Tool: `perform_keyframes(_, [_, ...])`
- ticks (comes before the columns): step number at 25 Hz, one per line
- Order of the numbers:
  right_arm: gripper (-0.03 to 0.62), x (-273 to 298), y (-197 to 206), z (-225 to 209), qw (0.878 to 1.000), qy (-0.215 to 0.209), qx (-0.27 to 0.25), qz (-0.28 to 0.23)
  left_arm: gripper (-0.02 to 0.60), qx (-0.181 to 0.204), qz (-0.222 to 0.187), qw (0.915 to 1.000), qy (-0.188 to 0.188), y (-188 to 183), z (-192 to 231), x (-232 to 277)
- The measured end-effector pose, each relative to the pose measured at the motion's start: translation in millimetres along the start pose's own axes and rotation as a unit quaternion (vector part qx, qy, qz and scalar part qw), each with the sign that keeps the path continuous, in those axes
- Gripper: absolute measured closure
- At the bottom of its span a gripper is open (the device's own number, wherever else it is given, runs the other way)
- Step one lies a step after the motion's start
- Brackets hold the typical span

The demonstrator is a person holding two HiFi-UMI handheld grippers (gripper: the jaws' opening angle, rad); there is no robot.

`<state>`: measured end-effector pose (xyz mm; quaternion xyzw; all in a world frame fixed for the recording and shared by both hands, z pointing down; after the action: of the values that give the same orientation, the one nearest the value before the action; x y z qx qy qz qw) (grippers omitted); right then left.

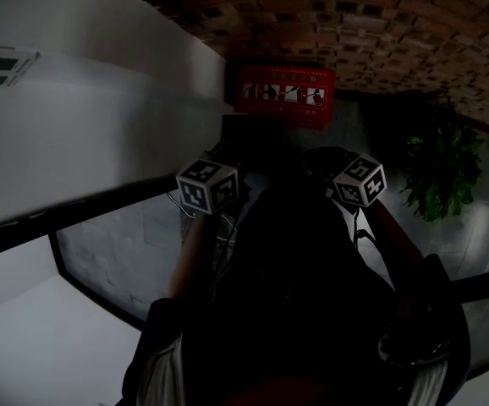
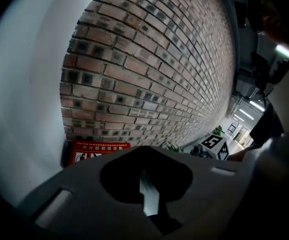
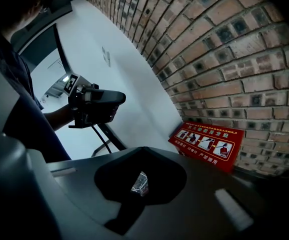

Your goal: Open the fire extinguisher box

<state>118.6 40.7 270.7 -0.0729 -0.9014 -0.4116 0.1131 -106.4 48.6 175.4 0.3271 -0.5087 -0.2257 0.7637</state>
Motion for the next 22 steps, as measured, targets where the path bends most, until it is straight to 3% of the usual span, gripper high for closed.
perform_keyframes(6, [0.595,17.5,3.6,-5.3,0.999,0.033,0.011,0.007,0.581,-0.013,0.019,0.9995,0.019,15.9,29.7,25.5])
perform_keyframes(13, [0.595,52.2,10.8,-21.8,0.995,0.101,0.027,-0.006,0.581,-0.016,0.055,0.9976,0.038,29.1,85.5,73.1])
perform_keyframes(18, [0.595,81.2,8.3,-34.0,0.995,0.091,0.039,0.012,0.581,-0.033,0.045,0.9979,0.033,27.3,115.3,101.7])
perform_keyframes(22, [0.595,93.9,30.1,-47.6,0.992,0.103,0.066,0.031,0.581,-0.057,0.051,0.9964,0.037,36.1,134.4,122.4])
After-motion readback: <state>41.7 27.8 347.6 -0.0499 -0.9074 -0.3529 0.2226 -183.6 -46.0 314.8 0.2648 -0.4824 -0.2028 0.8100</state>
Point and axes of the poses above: the fingertips, and each gripper's own axes: x forward along the fingers, z to its left, y out of its underside, the point moved 10 cm from there along -x, backward along the fingers, and after that the axes turned 12 degrees about -y, right-handed, at the moved point
